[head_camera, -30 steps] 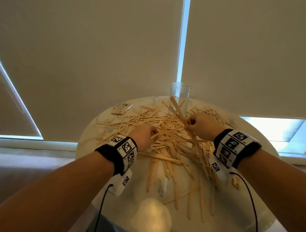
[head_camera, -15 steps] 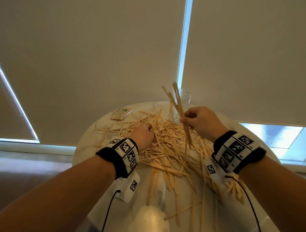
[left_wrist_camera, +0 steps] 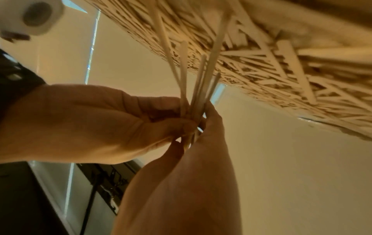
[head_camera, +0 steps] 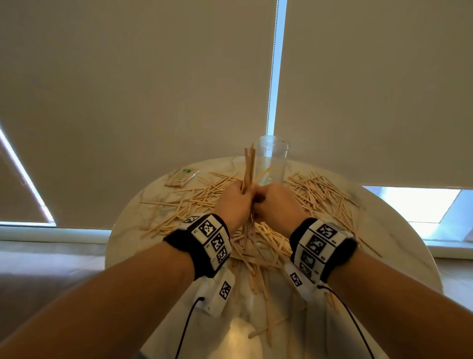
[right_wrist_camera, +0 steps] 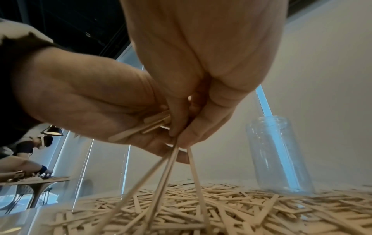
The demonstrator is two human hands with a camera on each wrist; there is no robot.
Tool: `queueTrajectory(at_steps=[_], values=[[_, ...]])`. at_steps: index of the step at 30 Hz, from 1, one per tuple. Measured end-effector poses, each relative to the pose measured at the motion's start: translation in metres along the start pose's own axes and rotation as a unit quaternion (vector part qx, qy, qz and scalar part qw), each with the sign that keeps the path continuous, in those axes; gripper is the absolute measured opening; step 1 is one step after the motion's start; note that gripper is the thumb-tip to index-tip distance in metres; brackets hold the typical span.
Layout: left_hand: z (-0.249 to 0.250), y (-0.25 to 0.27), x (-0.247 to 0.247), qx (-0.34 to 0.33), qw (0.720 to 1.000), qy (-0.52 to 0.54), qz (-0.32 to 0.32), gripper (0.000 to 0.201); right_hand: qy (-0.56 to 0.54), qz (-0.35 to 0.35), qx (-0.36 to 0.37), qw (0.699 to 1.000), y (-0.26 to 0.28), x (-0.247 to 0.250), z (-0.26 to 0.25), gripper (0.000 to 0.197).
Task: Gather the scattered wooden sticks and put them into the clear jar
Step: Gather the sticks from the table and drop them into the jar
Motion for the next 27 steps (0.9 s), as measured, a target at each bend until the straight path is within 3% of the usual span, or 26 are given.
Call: queueTrajectory(at_steps=[2, 10, 16, 19, 21, 25, 27], values=[[-0.002, -0.004, 0.006, -0.008, 1.0, -0.007, 0.021, 0.023, -0.038, -0.007, 0.013, 0.999, 0.005, -0.002, -0.003, 0.011], [-0.008, -0.012, 0.039, -0.013, 0.99, 0.099, 0.099, 0.018, 0.077, -0.03, 0.041, 0.996, 0.015, 0.008, -0.003, 0.01], [-0.01, -0.007, 0.017, 0.018, 0.987, 0.155, 0.025, 0.024, -0.094, 0.099, 0.027, 0.99, 0.005, 0.04, -0.013, 0.008], [-0.001, 0.006, -0.007, 0.032, 0.979, 0.193, -0.056, 0.032, -0.12, 0.131, 0.025, 0.984, 0.001, 0.041, -0.018, 0.001], [0.001, 0.007, -0.013, 0.03, 0.977, 0.201, -0.068, 0.033, -0.127, 0.148, 0.022, 0.981, 0.0, 0.043, -0.018, 0.0], [-0.002, 0.003, -0.011, -0.015, 0.986, 0.161, -0.036, 0.033, -0.043, 0.092, 0.028, 0.994, 0.008, 0.048, -0.023, 0.015], [-0.003, 0.001, -0.008, -0.009, 0.982, 0.185, -0.034, 0.032, -0.058, 0.043, 0.017, 0.997, 0.016, 0.04, -0.021, 0.028]])
Point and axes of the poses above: each hand's wrist, its own y-axis away from the middle knuckle, its own x-axis out of the back of the hand, z = x × y, the point moved 6 cm from there along -y, towards the middle knuckle, and after that the axes turned 12 degrees about x, right-handed, at the moved point
